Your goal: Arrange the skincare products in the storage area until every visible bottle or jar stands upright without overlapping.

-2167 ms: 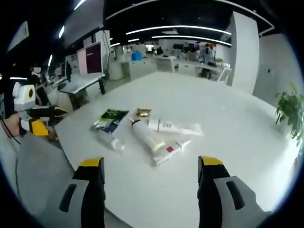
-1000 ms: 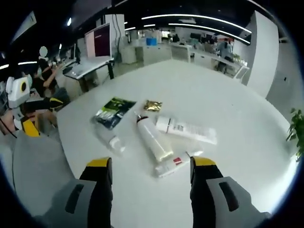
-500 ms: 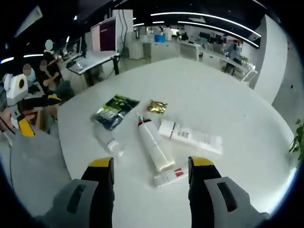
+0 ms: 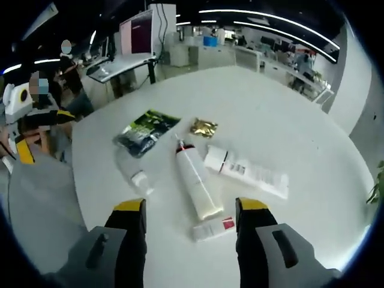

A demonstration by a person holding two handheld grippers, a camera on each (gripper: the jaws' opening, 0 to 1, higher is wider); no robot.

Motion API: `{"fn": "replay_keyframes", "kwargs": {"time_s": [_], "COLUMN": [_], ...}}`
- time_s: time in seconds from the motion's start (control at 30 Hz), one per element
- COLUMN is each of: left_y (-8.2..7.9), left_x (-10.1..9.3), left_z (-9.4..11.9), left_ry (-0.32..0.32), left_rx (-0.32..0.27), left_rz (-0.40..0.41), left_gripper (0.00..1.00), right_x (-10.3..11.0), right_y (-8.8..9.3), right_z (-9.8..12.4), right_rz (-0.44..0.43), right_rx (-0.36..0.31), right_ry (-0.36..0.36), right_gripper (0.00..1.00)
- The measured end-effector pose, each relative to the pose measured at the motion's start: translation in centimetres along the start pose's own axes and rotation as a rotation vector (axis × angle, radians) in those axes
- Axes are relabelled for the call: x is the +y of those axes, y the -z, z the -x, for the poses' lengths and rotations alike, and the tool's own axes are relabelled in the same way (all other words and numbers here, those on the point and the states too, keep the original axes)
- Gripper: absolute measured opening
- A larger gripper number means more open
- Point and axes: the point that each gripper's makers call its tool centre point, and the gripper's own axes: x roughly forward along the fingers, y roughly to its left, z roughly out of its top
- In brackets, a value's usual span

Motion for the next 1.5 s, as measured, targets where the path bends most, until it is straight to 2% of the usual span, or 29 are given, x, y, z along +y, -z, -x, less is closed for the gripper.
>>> {"fn": "replay_keyframes", "kwargs": {"time_s": [0.57,1.5], "left_y": [0.1,0.3], "left_x": [0.0,0.4], "left_z": [0.0,0.0], "left_ry": [0.003,0.0], "left_rx": [0.002,0.006], "left_rz": [0.022,0.045], "left_gripper": [0.85,0.83], "right_x": [-0.6,-0.1], "right_y": [-0.2,-1.2], "right_z": [-2.3,-7.4], "right_rz": [0.067,0.18], "right_rx": [0.051,0.106], "right_ry": [-0.045,-0.115], "right_gripper": [0.55,0.46]}}
